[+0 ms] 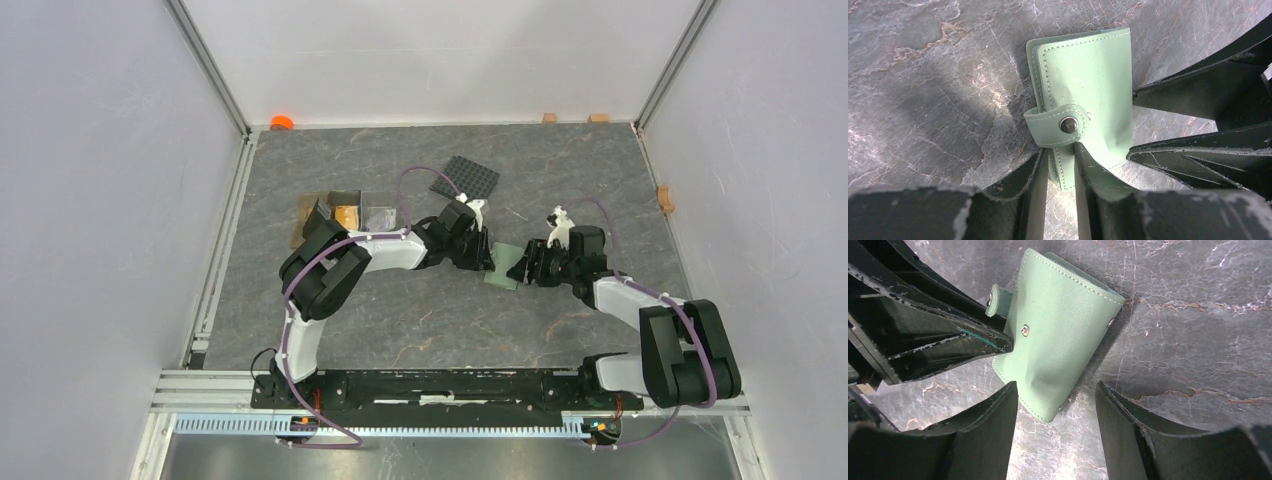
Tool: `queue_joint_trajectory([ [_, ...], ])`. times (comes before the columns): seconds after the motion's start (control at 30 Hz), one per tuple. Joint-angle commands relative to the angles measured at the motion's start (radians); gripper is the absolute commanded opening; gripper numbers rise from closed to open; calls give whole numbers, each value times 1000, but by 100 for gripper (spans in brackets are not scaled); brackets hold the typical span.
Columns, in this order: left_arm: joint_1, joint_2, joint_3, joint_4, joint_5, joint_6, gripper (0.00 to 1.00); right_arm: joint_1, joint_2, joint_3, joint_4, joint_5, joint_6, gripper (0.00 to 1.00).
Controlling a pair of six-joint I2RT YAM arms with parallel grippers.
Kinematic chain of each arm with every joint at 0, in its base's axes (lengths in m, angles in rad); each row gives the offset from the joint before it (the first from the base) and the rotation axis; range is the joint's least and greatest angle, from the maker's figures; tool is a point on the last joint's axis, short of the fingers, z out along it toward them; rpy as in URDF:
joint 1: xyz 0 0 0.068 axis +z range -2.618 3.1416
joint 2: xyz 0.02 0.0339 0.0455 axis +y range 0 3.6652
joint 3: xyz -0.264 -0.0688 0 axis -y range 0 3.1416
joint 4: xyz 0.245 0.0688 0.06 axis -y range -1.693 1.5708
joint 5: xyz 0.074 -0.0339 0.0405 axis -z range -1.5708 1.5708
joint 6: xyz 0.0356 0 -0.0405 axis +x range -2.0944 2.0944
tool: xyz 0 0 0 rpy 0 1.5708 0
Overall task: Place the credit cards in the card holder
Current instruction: Close the card holder at the center of the board.
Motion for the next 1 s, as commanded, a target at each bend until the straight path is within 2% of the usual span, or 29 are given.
queue_joint_trajectory([
  [0.0,-18,47,-5,-99,-66,63,29,-32,43,-56,151,-137,57,63],
  [0.27,-24,8,-127,-59,-67,-4,22,-26,141,-159,468,-275,235,59],
  [0.47,-35,-46,-273,138,3,-87,17,21,164,-183,568,-292,303,54],
  [0.73,-46,-139,-417,287,66,-146,14,94,172,-218,621,-282,369,31],
  [0.87,-72,-189,-486,343,80,-184,14,117,149,-233,571,-265,361,12],
  [0.97,-74,-253,-553,355,73,-201,24,118,121,-236,450,-240,299,0],
])
